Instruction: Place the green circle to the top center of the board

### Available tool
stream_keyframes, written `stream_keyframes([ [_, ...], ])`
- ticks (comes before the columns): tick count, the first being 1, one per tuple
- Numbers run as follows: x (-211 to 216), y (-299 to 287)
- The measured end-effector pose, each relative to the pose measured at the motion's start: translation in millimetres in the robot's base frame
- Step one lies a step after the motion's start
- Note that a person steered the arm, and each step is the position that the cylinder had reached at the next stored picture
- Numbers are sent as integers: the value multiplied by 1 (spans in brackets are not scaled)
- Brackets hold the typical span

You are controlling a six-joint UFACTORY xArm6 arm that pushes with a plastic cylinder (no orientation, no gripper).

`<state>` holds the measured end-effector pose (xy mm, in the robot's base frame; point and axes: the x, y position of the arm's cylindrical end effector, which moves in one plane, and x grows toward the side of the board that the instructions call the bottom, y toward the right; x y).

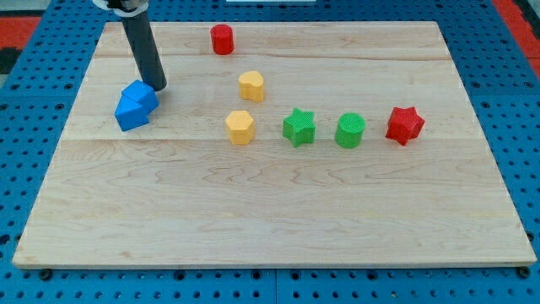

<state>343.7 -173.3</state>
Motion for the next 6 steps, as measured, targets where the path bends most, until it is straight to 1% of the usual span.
stream_keyframes([
  [1, 0, 1],
  [2, 0, 33],
  [4, 17, 97],
  [5, 18, 153],
  [6, 37, 183],
])
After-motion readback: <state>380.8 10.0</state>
